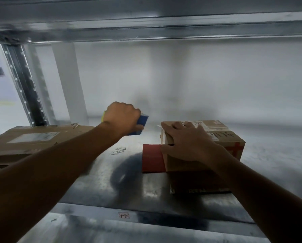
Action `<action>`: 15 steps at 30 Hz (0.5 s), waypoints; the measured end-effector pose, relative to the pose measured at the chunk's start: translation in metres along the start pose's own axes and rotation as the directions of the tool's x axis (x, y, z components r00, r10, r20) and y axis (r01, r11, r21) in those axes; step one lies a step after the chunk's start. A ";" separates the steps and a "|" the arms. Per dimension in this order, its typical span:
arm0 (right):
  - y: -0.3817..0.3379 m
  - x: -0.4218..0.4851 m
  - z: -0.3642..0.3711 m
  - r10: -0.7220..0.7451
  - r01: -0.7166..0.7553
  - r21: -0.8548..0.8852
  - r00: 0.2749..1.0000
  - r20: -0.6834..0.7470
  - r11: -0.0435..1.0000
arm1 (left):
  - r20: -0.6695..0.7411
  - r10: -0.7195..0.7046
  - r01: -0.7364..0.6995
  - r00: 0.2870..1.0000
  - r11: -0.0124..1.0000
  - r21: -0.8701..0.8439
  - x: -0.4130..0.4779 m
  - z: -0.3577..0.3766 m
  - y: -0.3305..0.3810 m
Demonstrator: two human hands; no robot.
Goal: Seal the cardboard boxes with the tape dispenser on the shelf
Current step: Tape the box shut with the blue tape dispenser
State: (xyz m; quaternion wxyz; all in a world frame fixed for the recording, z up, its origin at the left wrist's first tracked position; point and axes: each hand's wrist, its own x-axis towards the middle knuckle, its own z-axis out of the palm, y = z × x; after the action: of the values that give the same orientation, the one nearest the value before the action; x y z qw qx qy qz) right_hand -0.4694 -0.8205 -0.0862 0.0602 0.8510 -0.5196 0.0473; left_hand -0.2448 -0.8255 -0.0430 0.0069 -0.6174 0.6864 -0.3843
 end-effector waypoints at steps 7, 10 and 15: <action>0.002 -0.003 0.000 -0.037 0.040 0.071 0.999 -0.040 0.997 | -0.095 -0.213 0.195 0.973 0.966 -0.170 -0.023 0.015 -0.019; 0.002 -0.005 0.001 -0.028 0.034 0.088 0.998 -0.064 0.996 | -0.090 -0.238 0.217 0.967 0.956 -0.198 -0.034 0.020 -0.019; 0.001 -0.006 -0.001 -0.026 0.031 0.085 0.998 -0.063 0.996 | -0.106 -0.296 0.265 0.949 0.935 -0.236 -0.049 0.028 -0.017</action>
State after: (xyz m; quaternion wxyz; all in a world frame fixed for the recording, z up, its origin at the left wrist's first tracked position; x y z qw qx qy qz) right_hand -0.4730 -0.8158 -0.0863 0.0404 0.8583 -0.5027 0.0951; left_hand -0.2056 -0.7972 -0.0766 -0.1640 -0.6776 0.6280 -0.3457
